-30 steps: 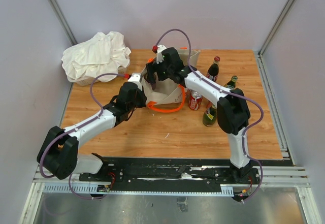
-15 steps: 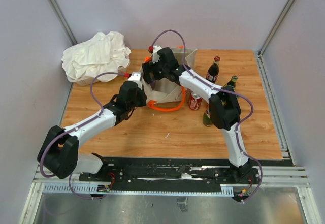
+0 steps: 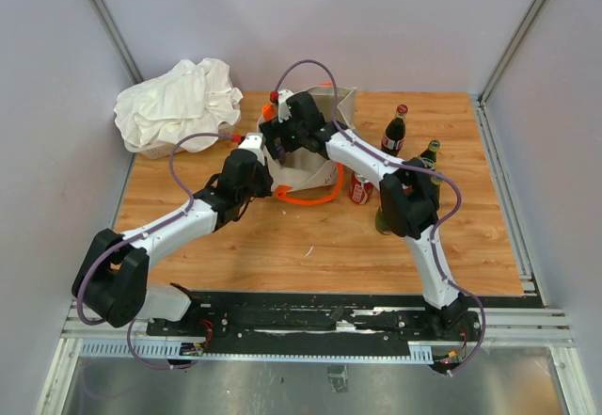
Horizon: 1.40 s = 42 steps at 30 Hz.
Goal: Take the beverage out of the canvas bag
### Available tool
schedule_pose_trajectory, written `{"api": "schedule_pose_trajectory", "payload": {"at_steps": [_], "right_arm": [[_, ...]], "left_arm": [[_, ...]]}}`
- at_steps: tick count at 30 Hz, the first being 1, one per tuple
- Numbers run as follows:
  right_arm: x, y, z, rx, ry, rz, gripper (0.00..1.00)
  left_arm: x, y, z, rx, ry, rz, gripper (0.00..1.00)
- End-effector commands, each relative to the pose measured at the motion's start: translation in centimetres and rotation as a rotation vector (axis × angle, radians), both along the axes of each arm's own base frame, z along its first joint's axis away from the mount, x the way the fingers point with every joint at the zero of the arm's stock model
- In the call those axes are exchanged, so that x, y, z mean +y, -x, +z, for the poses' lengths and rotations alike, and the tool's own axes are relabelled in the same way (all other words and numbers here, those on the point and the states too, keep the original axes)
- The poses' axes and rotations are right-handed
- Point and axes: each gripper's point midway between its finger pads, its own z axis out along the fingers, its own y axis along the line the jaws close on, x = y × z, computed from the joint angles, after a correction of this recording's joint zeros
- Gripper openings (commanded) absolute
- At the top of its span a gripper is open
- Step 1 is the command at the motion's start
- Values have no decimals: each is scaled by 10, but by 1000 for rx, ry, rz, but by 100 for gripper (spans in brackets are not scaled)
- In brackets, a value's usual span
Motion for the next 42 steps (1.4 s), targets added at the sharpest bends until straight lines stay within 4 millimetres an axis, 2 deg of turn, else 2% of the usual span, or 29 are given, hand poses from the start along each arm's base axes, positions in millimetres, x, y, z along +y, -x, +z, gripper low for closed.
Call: {"api": "schedule_pose_trajectory", "payload": {"at_steps": [1,12,14,17,24,28,30,31,32,33,38,42], "right_arm": [[0,33,-68,148,130,49,99],[12,18,-79,137,123,44,100],[11,17,-83,141,132,42,97],[8,21,-88,156,148,44,92],[-6,33,-101,185,188,34,98],[-11,36,-106,188,201,30,96],[-12,37,-108,190,206,30,86],[-12,37,-108,189,206,32,74],[-12,37,-108,188,208,34,68],[-13,37,-107,185,210,34,55],[-16,32,-100,148,229,34,3],[-18,29,-74,94,225,41,1]], "left_arm": [[-2,-5,0,4,-12,-10,15],[-5,-4,-2,12,-6,-27,16],[-4,-4,-2,12,-7,-24,15],[-3,-4,-2,11,-7,-18,16],[-3,-4,-3,12,-3,-12,16],[-4,-4,-3,15,0,-13,16],[-4,-4,-3,15,-1,-14,16],[-4,-4,-3,14,-3,-13,16],[-4,-4,-4,16,-4,-14,16],[-3,-4,-4,16,-6,-12,16],[-3,-4,-3,15,-2,-9,16],[-2,-5,1,5,0,0,16]]}}
